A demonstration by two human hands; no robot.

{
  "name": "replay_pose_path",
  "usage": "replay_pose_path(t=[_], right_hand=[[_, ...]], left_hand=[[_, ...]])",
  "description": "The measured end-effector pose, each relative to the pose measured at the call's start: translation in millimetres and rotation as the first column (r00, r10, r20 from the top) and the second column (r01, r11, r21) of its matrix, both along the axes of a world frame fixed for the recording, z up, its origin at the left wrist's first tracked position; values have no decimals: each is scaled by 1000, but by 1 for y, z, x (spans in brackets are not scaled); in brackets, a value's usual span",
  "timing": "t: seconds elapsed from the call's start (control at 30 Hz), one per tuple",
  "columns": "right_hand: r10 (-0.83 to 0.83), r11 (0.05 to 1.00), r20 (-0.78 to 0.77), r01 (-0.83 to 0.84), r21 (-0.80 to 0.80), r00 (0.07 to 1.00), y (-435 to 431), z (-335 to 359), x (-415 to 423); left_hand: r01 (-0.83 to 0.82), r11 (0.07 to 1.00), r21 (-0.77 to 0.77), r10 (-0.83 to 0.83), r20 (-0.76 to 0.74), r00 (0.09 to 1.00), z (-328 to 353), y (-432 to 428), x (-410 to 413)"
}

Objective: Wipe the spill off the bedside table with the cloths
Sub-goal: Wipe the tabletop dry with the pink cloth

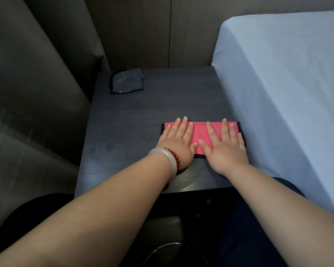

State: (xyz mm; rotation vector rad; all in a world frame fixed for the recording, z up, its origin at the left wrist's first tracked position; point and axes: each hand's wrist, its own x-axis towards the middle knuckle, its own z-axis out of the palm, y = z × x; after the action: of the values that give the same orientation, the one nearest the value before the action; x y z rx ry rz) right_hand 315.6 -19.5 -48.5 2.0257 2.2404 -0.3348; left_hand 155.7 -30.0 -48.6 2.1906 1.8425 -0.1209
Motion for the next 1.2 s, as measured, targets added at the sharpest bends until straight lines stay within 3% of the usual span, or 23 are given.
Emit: replay_pose_path(t=[0.5,0.8,1.2], right_hand=[[-21,999,-6,21,-36,1000,-68,3,11],[-8,996,1,8,-85,1000,-68,9,14],[-19,996,6,19,-86,1000,-64,8,24]], left_hand=[[45,998,43,-45,1,999,-1,-62,9],[55,998,-7,-55,20,998,4,-60,12],[37,998,42,-38,6,999,0,-61,25]])
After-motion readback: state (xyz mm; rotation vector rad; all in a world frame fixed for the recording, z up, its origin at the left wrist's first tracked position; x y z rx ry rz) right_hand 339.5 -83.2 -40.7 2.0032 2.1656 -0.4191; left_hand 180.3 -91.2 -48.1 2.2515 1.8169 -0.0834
